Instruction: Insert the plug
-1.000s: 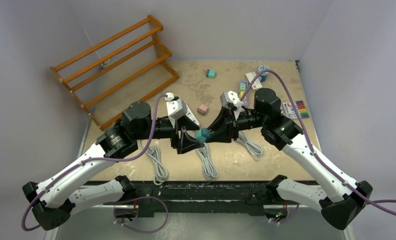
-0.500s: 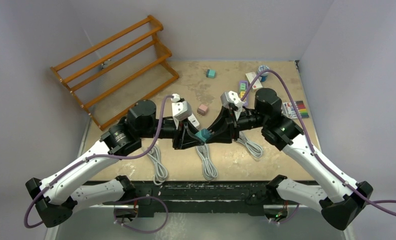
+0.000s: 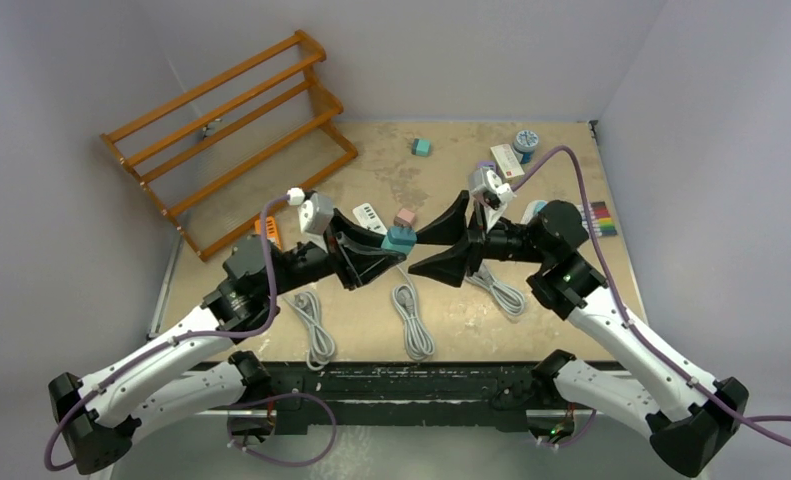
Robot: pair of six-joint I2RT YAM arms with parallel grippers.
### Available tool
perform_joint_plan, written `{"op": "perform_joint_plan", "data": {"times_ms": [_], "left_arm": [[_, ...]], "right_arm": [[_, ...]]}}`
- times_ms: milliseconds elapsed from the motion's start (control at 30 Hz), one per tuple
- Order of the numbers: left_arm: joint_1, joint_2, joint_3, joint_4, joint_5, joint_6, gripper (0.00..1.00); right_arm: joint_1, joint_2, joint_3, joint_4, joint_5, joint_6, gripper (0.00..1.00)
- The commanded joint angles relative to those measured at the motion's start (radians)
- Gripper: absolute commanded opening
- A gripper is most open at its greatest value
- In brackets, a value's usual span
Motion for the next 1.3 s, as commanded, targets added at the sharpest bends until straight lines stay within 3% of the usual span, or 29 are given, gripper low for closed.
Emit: {"op": "perform_joint_plan", "data": {"times_ms": [0,200,367,1033,1267], "left_arm": [[-0.001,0.011,-0.057,0.392,-0.090,-0.168,0.00],[-0.002,0.056,-0.133,0.649,-0.098,-0.274,0.00],[-0.003,0.056,-0.177,0.723,-0.126,-0.286,0.00],[-0.004,0.114,-0.169,0.752,-0.089,-0.297,0.00],[-0.004,0.116,-0.166,0.740,-0.105,-0.283,0.00]], "right_arm": [[0.001,-0.031,-0.089,0.318,0.140,0.212,0.61],[0.001,-0.038,-0.202,0.623,0.284,0.390,0.57],[0.000,-0.023,-0.237,0.810,0.341,0.477,0.58],[0.034,0.147,-0.090,0.834,0.261,0.508,0.47],[0.036,0.156,-0.108,0.896,0.212,0.542,0.53]]}}
